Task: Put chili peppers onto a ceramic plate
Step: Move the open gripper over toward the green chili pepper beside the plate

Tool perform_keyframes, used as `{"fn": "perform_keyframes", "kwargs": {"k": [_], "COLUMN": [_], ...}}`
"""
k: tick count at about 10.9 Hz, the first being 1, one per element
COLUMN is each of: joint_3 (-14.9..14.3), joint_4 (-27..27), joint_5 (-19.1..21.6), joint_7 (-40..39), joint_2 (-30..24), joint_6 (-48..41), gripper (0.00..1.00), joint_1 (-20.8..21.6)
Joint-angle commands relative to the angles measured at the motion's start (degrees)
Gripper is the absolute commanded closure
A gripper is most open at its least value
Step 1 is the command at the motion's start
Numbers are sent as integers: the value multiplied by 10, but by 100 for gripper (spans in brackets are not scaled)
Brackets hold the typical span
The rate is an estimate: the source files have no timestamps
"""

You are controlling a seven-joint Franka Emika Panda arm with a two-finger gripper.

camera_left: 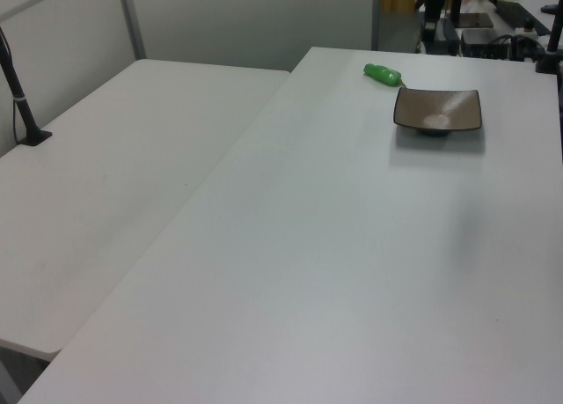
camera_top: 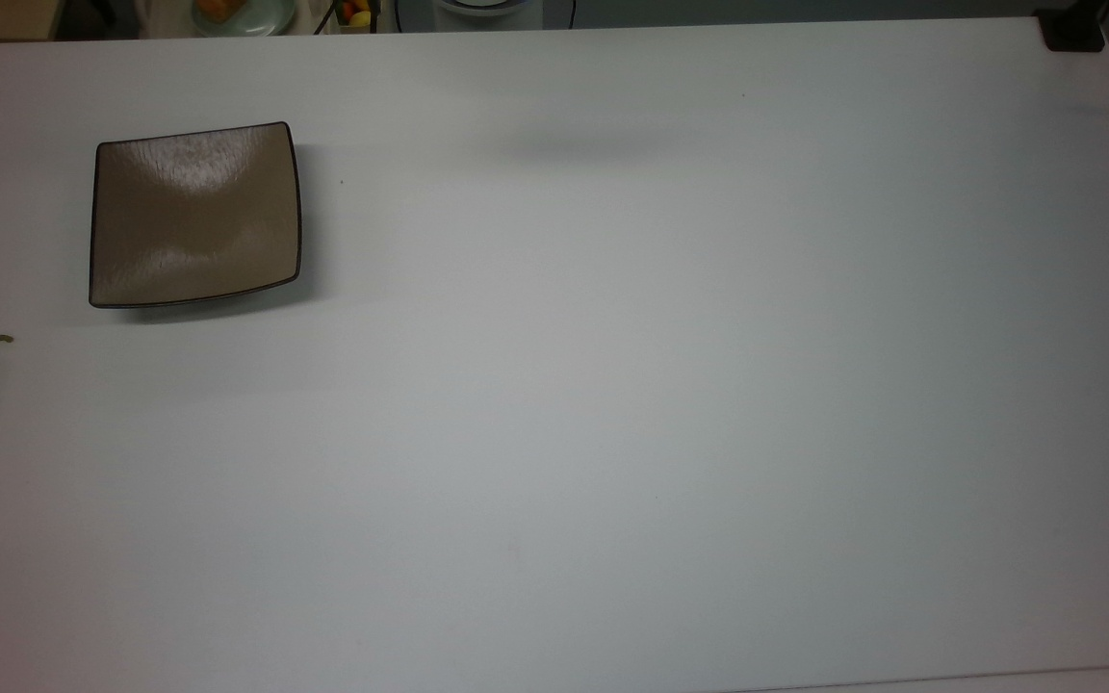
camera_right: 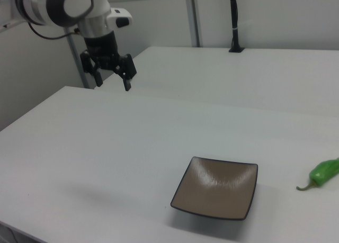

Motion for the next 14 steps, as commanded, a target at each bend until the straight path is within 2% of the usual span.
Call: {"fn": "perform_keyframes", "kwargs": {"k": [1,6,8,10,11,14], "joint_3": [-5,-5,-11,-13,-21,-97], "joint_4": [-21,-21,1,48,72,143], "joint_5": [-10,-10,-10,-9,-10,-6], "joint_7": [-8,-8,-8,12,24,89], "joint_2": [6,9,39,92,118,205], "joint_6": [24,24,36,54,74,146], "gripper": [0,0,0,0,0,0], "joint_1": [5,4,-5,-55,-72,-77]}}
